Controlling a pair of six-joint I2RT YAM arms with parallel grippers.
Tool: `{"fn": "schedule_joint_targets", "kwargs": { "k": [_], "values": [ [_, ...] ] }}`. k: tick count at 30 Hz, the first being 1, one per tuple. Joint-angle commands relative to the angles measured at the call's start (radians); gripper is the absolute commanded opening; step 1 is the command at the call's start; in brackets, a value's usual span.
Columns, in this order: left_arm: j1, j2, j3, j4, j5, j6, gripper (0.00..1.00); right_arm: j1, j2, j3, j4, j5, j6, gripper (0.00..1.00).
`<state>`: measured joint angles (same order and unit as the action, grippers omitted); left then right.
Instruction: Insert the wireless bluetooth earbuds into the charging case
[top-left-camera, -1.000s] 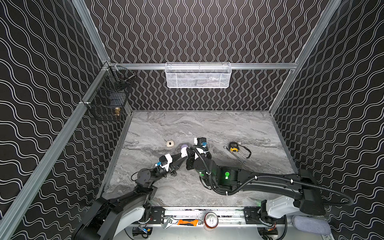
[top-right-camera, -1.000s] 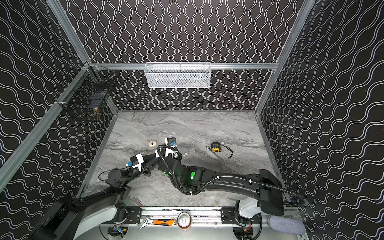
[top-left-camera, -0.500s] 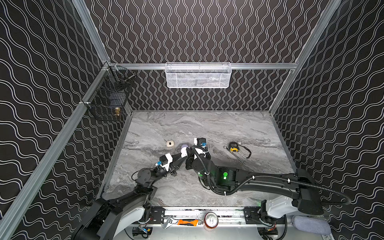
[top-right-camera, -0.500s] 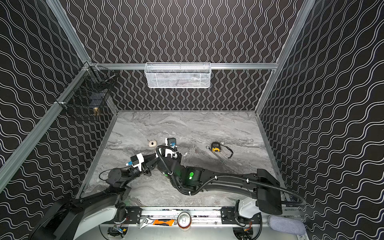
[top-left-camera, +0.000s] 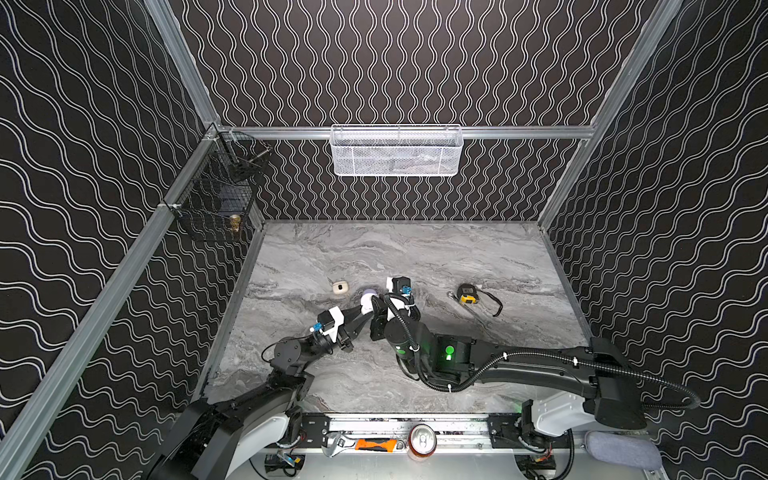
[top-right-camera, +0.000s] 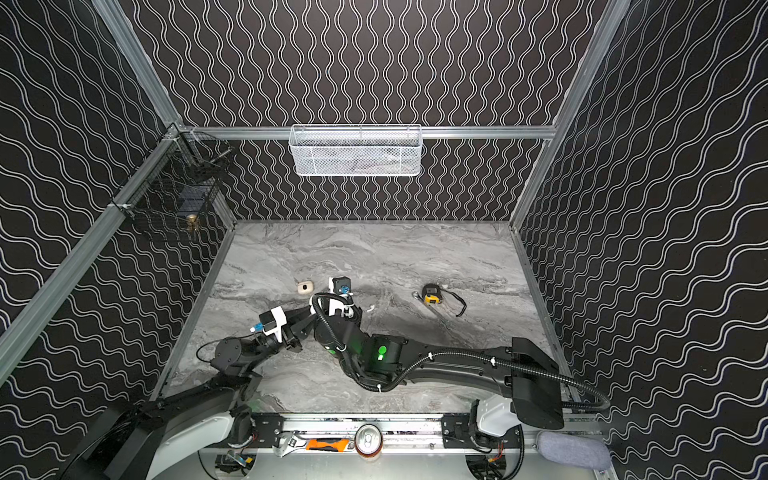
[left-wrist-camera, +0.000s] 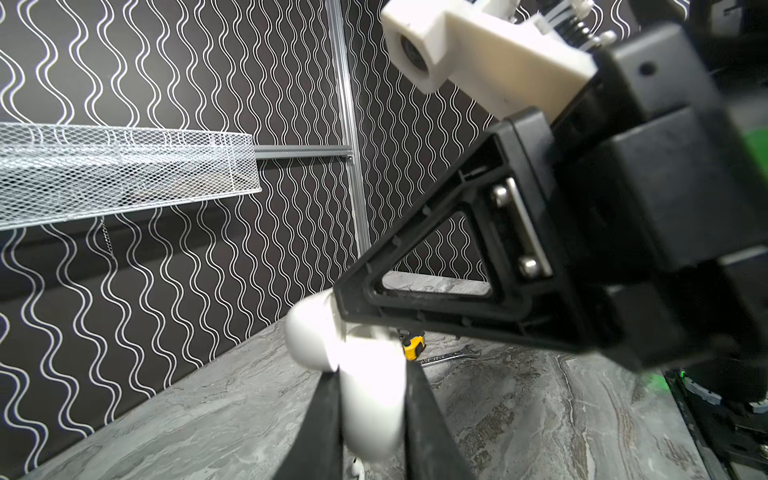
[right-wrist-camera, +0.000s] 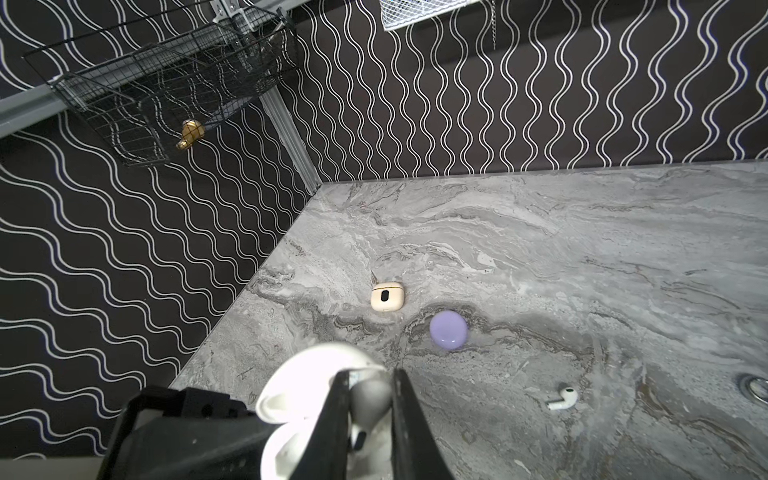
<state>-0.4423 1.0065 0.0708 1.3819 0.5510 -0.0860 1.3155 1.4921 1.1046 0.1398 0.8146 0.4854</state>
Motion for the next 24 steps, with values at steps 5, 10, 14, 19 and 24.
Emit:
{"fn": "schedule_joint_targets", "kwargs": {
  "k": [5,10,14,19,24],
  "values": [
    [-0.001,-0.009,0.007,0.052,0.019,0.028,0.00,0.002,0.003,0.011,0.025,-0.017,-0.024,0.10],
    [-0.001,-0.003,0.002,0.068,0.015,0.027,0.00,0.002,0.008,0.003,0.023,-0.045,0.000,0.10],
    [0.000,-0.003,0.006,0.061,0.016,0.025,0.00,0.004,-0.001,-0.015,0.040,-0.061,0.008,0.09],
    [-0.001,-0.011,0.006,0.046,0.013,0.030,0.00,0.002,-0.022,-0.056,0.074,-0.060,0.003,0.09],
    [-0.001,-0.014,0.003,0.052,0.013,0.032,0.00,0.002,-0.035,-0.068,0.089,-0.066,-0.013,0.09]
  ]
}}
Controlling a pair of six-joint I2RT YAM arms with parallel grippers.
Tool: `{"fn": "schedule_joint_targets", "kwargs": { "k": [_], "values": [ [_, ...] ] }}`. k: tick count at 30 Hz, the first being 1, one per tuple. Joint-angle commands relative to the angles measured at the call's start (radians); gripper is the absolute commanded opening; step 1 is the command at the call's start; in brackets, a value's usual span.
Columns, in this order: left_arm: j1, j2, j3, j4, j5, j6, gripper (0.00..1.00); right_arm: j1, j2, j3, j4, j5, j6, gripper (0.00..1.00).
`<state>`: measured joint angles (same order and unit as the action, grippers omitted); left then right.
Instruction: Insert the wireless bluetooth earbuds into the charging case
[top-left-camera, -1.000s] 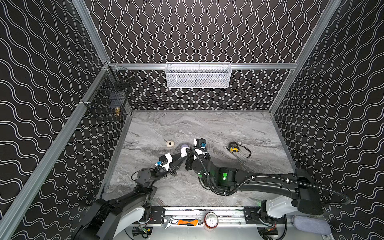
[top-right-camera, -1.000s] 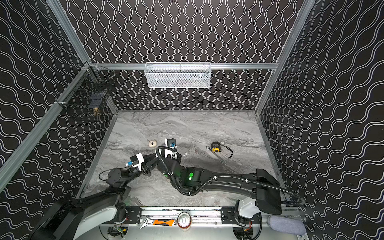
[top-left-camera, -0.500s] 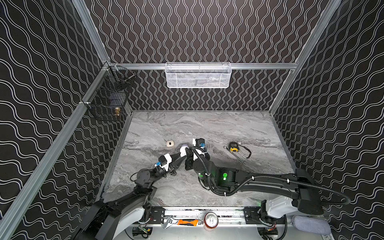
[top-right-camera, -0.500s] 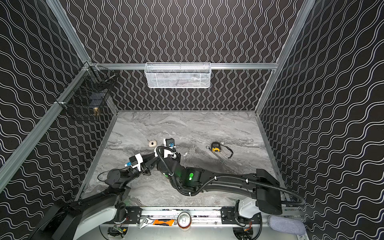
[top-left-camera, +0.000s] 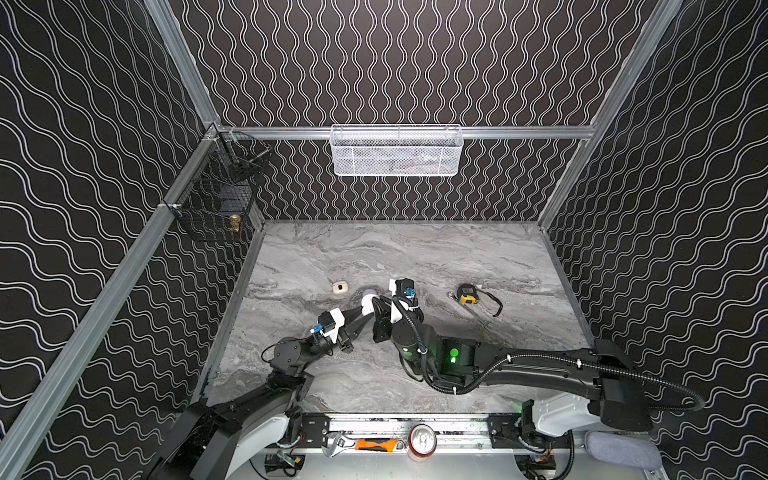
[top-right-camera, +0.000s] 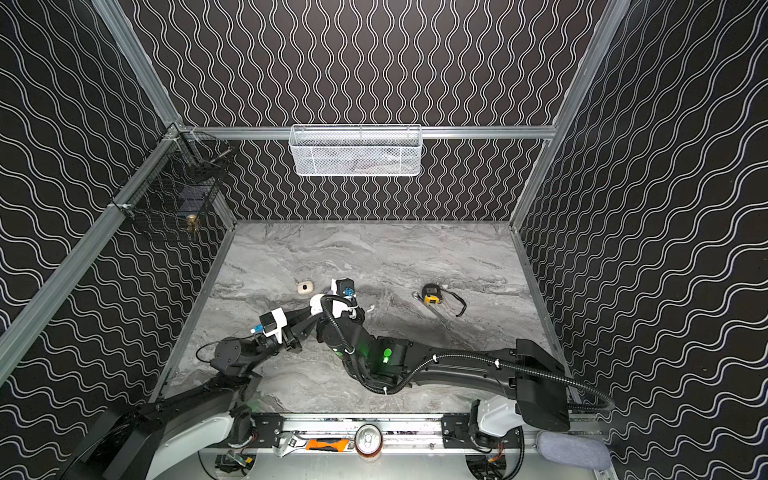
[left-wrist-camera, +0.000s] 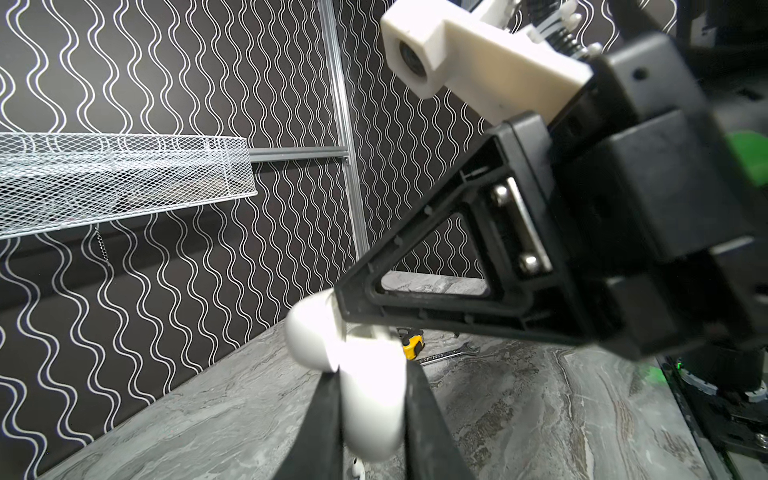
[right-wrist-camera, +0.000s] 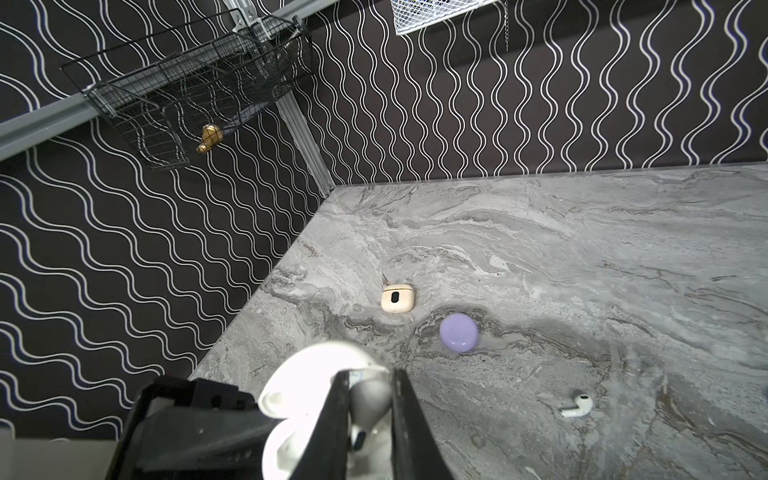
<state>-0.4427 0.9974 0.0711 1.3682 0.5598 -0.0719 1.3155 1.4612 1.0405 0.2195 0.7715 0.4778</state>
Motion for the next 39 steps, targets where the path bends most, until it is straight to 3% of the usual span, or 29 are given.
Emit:
{"fn": "schedule_joint_targets", "kwargs": {
  "k": [1,16,39],
  "values": [
    [0.001,-0.005,0.002,0.067,0.003,0.018,0.00,0.002,-0.004,-0.004,0.005,-0.021,-0.006,0.09],
    [0.000,0.004,-0.004,0.092,0.009,0.019,0.00,0.013,-0.062,-0.108,0.136,-0.109,-0.078,0.09],
    [0.001,-0.002,-0.006,0.089,0.003,0.022,0.00,0.061,-0.080,-0.166,0.250,-0.093,-0.154,0.27]
  ]
}}
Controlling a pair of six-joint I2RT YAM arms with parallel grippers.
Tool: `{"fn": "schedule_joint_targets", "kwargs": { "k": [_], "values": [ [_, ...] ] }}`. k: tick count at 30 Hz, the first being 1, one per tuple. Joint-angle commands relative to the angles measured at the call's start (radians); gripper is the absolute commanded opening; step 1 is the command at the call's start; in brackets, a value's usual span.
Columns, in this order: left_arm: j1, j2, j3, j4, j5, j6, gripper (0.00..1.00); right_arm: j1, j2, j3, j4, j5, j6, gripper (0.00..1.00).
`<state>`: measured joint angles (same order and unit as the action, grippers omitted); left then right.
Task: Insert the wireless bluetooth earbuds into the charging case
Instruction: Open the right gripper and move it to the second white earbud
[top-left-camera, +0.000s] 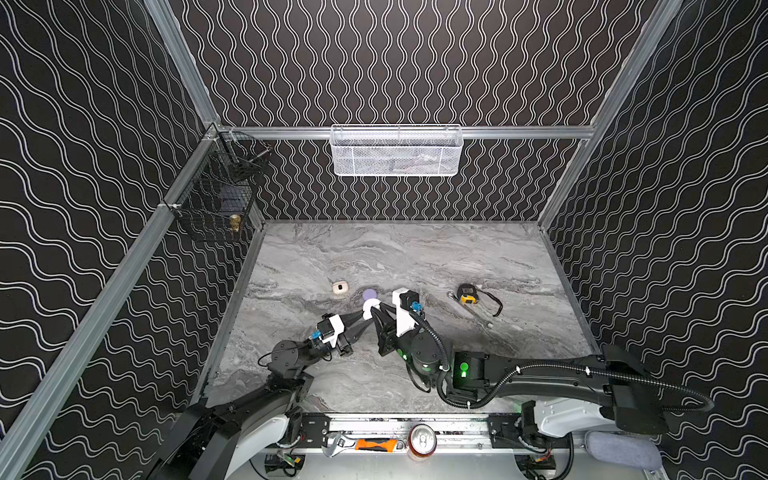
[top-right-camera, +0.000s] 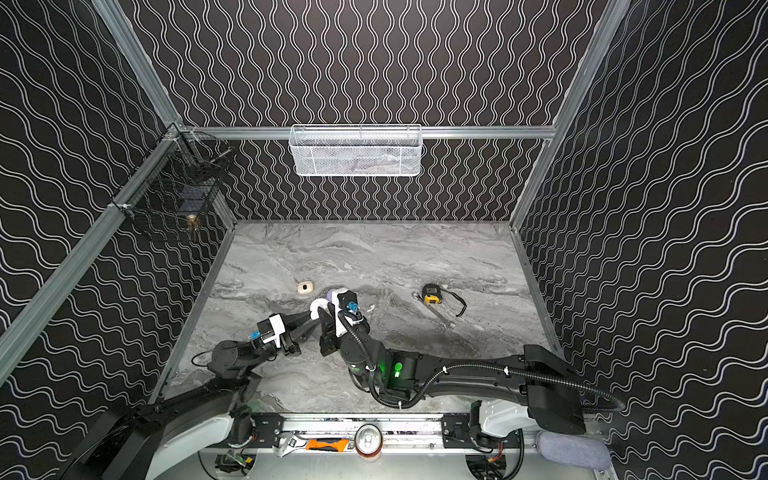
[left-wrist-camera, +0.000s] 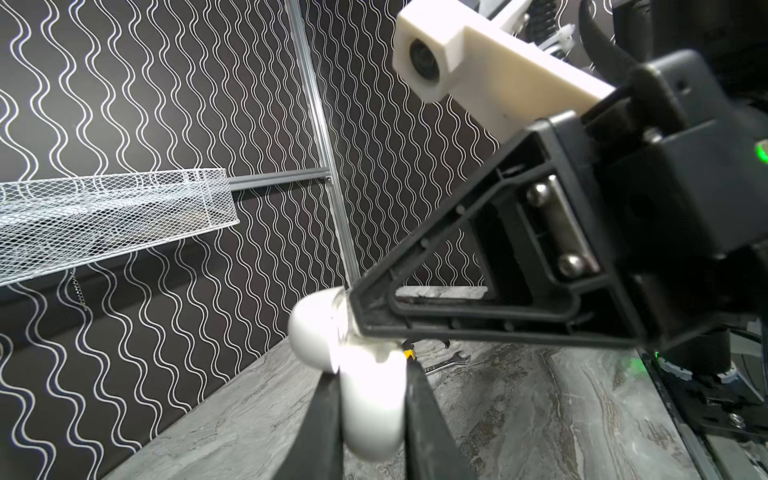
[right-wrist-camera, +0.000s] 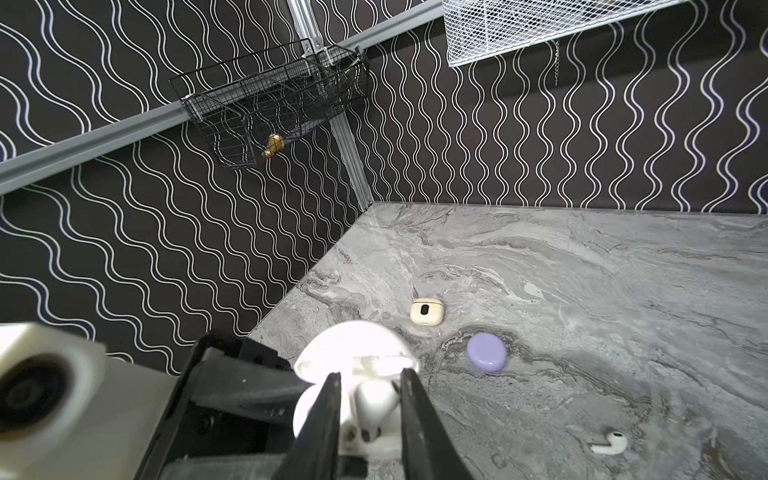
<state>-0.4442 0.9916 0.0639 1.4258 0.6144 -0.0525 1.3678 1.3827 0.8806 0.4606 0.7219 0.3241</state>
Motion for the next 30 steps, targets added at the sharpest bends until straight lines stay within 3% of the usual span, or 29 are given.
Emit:
{"fn": "schedule_joint_targets", "kwargs": {
  "k": [1,3,6,17,21,24,30],
  "values": [
    [0.002,0.004,0.001,0.035,-0.051,0.002,0.00,0.008,-0.005,-0.006,0.005,-0.032,0.004,0.28],
    [0.001,0.005,0.000,0.036,-0.051,0.003,0.00,0.008,-0.011,-0.008,-0.003,-0.012,0.008,0.37],
    [0.001,0.001,0.000,0.029,-0.051,0.003,0.00,0.008,-0.027,-0.013,-0.009,0.000,0.000,0.42],
    [0.001,0.019,0.004,0.045,-0.044,-0.004,0.00,-0.013,-0.211,-0.041,-0.127,0.091,-0.067,0.39],
    [0.001,0.029,0.002,0.048,-0.062,-0.018,0.00,-0.210,-0.226,0.045,-0.479,-0.025,0.139,0.38],
    [0.002,0.029,0.002,0.031,-0.104,-0.021,0.00,-0.358,-0.169,0.057,-0.626,-0.145,0.258,0.38],
    [0.002,-0.037,0.014,-0.117,-0.173,0.008,0.00,-0.511,0.137,0.175,-0.741,-0.457,0.289,0.40]
  ]
}}
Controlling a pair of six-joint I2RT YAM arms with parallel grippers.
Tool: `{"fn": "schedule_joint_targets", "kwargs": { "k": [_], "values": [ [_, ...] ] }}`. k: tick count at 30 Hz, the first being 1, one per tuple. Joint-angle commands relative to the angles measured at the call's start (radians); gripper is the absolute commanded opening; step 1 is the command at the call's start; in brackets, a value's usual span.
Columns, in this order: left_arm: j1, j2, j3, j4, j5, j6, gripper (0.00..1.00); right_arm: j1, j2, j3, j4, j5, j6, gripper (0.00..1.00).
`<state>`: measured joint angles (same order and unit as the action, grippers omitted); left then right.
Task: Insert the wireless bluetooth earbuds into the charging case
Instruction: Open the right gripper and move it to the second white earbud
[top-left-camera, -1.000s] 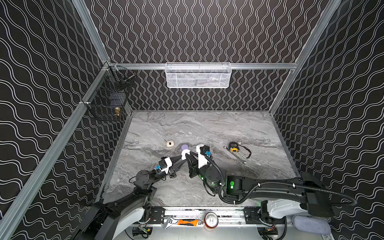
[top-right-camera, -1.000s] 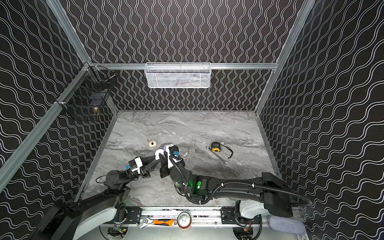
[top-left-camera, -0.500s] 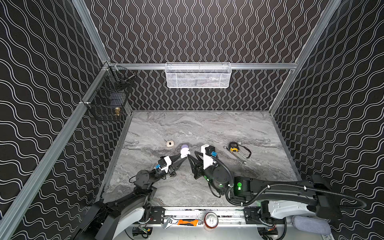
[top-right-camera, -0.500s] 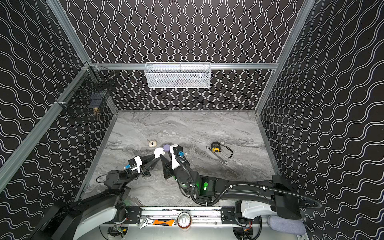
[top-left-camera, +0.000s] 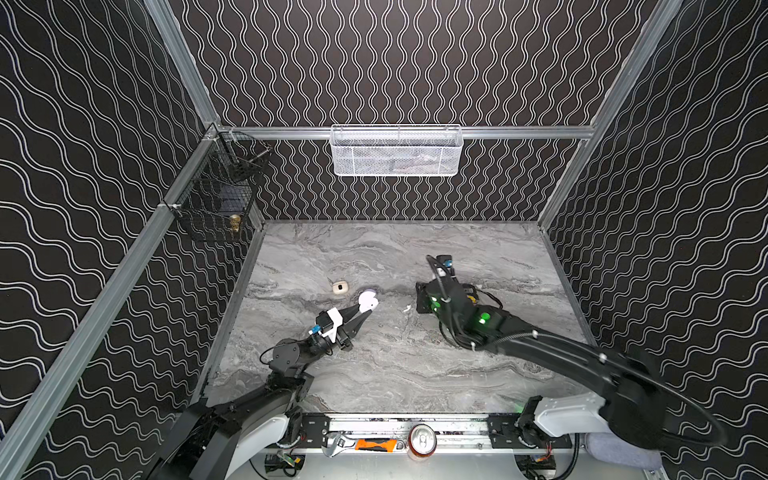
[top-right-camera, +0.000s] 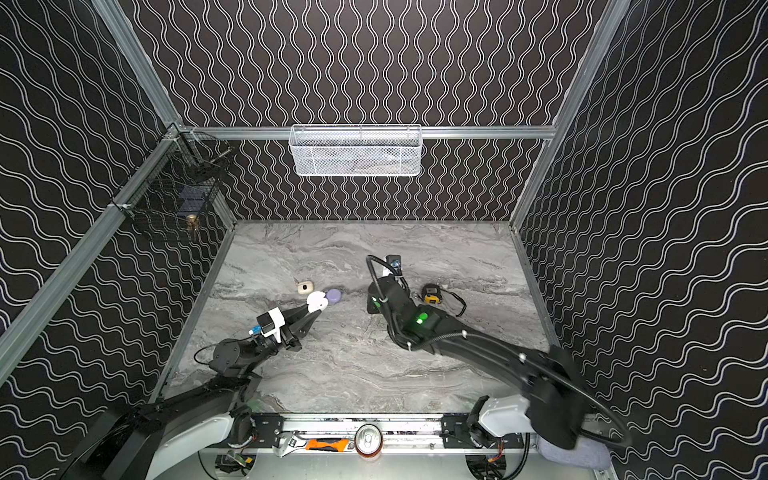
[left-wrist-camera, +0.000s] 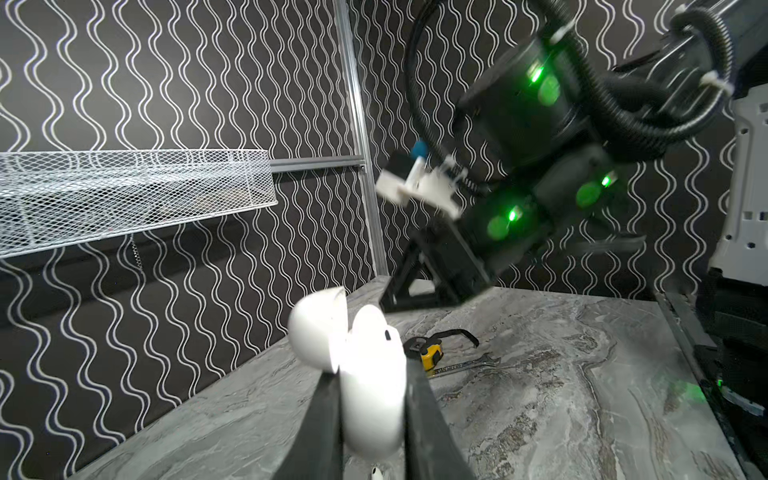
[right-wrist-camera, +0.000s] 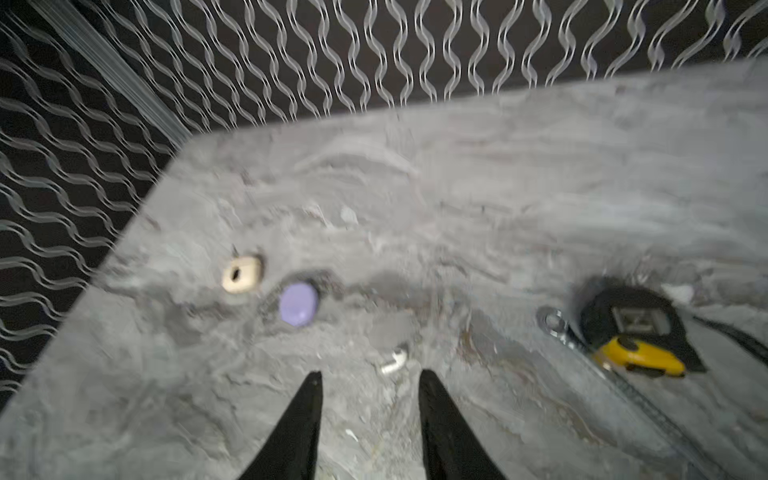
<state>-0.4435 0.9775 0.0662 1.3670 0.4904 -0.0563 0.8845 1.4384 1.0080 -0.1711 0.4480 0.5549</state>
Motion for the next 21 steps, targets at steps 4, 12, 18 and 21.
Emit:
{"fn": "schedule_joint_targets", "kwargs": {
  "k": [4,12,18,21],
  "values": [
    [0.001,-0.068,0.018,-0.120,-0.061,0.026,0.00,-0.052,0.237,0.113,-0.112,-0.223,0.051,0.40],
    [0.000,-0.063,0.014,-0.098,-0.061,0.023,0.00,-0.076,0.442,0.223,-0.144,-0.237,0.046,0.39],
    [0.000,-0.073,0.014,-0.109,-0.061,0.027,0.00,-0.081,0.467,0.202,-0.131,-0.220,0.053,0.40],
    [0.002,-0.084,0.015,-0.127,-0.061,0.030,0.00,-0.081,0.505,0.210,-0.123,-0.232,0.049,0.40]
  ]
}}
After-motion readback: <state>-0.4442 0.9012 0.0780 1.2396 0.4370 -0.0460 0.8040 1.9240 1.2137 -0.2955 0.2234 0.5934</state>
